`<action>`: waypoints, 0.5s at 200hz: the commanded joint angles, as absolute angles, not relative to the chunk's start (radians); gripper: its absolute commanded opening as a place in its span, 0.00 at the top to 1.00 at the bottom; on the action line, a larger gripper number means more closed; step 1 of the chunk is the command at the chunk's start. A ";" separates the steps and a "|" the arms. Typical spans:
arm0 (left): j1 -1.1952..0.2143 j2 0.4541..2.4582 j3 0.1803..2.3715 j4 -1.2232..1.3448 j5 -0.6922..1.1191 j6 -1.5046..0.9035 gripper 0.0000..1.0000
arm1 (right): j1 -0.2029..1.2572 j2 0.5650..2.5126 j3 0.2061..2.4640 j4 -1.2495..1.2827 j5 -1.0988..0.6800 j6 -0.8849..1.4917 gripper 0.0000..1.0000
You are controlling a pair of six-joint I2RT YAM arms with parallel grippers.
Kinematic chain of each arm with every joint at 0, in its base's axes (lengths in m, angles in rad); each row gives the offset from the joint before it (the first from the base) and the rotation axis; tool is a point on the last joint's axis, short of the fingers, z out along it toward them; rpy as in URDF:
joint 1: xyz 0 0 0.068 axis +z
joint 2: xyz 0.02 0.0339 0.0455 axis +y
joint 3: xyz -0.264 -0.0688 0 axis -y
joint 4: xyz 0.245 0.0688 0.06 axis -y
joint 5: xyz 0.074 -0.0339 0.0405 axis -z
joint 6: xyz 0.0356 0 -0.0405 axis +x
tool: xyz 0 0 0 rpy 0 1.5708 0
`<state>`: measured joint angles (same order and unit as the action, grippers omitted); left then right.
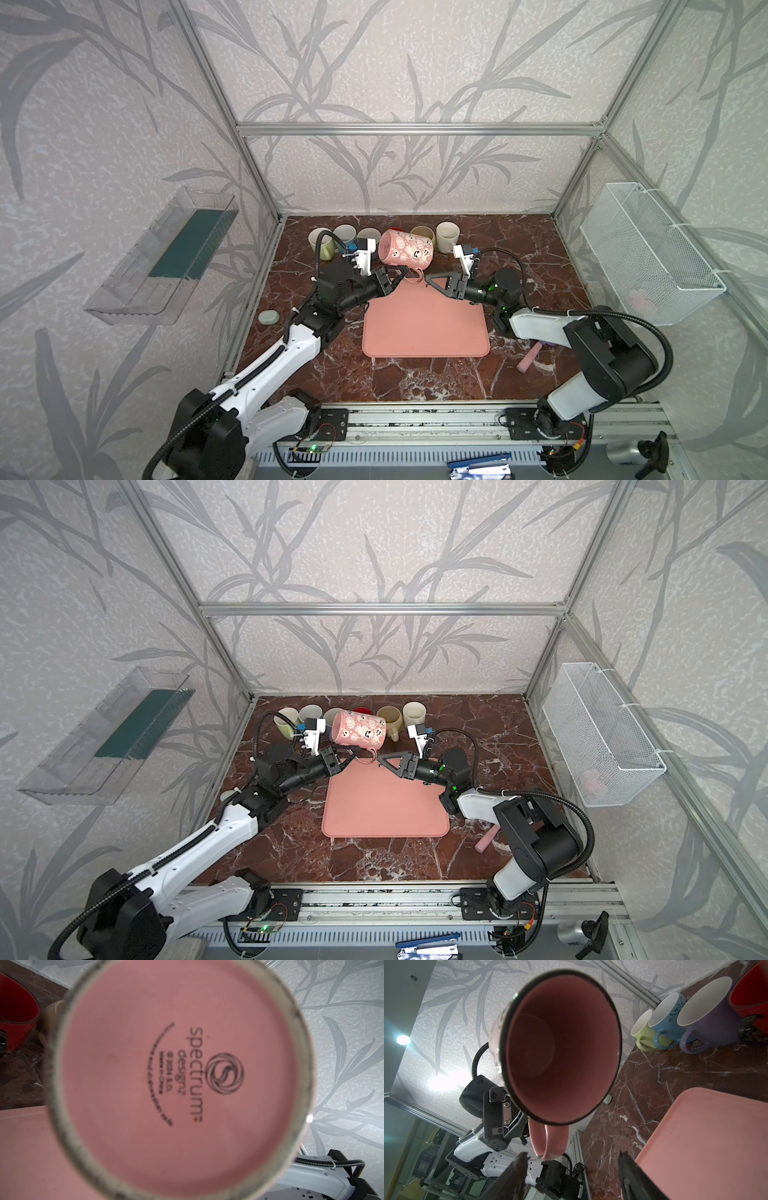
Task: Turn the mug right side up
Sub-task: Place the mug at the top-right of the table.
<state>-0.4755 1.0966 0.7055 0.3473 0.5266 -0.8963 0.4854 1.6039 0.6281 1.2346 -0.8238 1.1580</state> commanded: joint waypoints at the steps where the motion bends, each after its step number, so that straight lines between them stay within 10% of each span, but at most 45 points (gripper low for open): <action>1: -0.470 1.097 0.726 0.546 0.560 -0.915 1.00 | 0.492 1.639 0.675 1.344 -0.827 1.223 0.31; 100: -0.470 1.200 0.715 0.716 0.587 -0.979 1.00 | 0.520 1.727 0.765 1.407 -0.833 1.293 0.47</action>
